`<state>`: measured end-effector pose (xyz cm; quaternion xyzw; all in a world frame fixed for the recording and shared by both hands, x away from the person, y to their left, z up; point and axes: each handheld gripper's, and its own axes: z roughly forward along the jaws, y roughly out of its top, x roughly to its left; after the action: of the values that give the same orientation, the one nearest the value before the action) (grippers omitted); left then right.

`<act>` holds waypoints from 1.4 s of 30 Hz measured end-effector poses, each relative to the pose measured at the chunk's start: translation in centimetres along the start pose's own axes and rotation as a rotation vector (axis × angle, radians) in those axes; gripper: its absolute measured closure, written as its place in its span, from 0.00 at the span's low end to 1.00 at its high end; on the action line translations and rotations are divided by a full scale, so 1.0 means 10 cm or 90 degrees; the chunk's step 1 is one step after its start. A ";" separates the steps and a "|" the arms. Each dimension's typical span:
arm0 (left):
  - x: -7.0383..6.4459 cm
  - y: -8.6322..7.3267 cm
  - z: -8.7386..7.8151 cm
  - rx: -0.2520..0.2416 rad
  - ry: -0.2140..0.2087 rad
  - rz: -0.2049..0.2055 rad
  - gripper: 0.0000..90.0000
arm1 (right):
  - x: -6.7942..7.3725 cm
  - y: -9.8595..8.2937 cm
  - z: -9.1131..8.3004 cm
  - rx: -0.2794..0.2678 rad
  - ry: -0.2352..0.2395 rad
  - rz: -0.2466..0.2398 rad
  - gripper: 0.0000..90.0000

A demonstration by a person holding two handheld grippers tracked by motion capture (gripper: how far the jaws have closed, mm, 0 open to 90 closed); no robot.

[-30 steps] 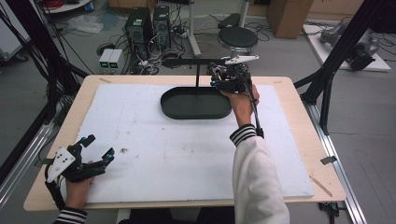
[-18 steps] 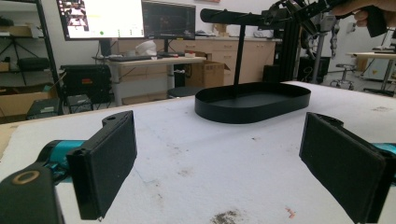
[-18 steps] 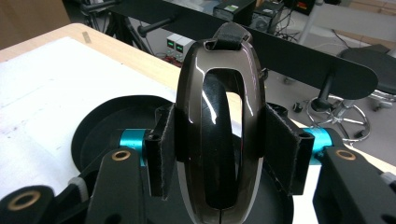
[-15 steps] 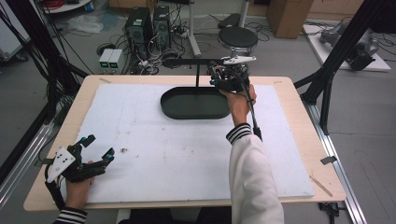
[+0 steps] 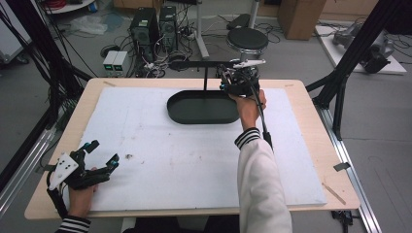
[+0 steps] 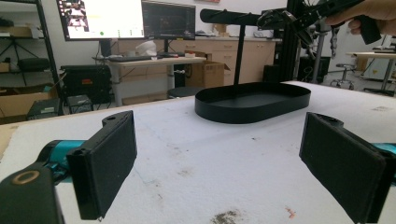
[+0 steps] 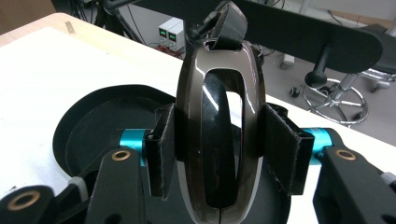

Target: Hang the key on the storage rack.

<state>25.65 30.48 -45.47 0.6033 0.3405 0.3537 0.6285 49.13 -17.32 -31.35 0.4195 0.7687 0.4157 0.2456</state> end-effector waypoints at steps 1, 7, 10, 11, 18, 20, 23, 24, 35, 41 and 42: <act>0.00 0.00 0.00 -0.001 0.000 0.000 0.13 | 0.00 0.00 0.00 0.000 0.000 0.000 0.53; 0.00 0.00 0.00 -0.001 0.001 0.001 0.13 | -0.03 -0.08 0.07 0.028 -0.001 0.007 0.53; 0.00 0.00 0.00 0.000 0.001 0.002 0.13 | -0.06 -0.13 0.13 0.057 0.003 0.018 0.53; 0.00 0.00 0.00 -0.001 0.001 0.001 0.13 | -0.06 -0.14 0.15 0.063 0.001 0.013 0.53; 0.00 0.00 0.00 0.000 0.000 0.002 0.13 | -0.06 -0.17 0.23 0.074 0.003 0.016 0.53; 0.00 0.00 0.00 0.001 0.000 0.001 0.13 | -0.06 -0.17 0.24 0.077 0.005 0.015 0.53; 0.00 0.00 0.00 0.000 0.000 0.001 0.13 | -0.07 -0.18 0.26 0.080 0.024 0.020 0.52; 0.00 0.00 0.00 0.000 0.001 0.000 0.13 | -0.07 -0.19 0.26 0.081 0.030 0.023 0.47; 0.00 0.00 0.01 0.003 0.003 0.000 0.13 | -0.06 -0.14 -0.07 0.021 0.062 0.020 0.00; 0.00 0.00 0.01 0.002 0.003 0.000 0.13 | -0.06 -0.27 -0.41 -0.061 0.098 -0.029 0.00; 0.00 0.00 0.01 0.003 0.004 -0.001 0.13 | -0.08 -0.31 -0.47 -0.072 0.105 -0.033 0.00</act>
<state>25.72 30.42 -45.45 0.6035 0.3435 0.3542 0.6263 44.73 -20.97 -31.46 0.3494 0.7722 0.4849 0.2155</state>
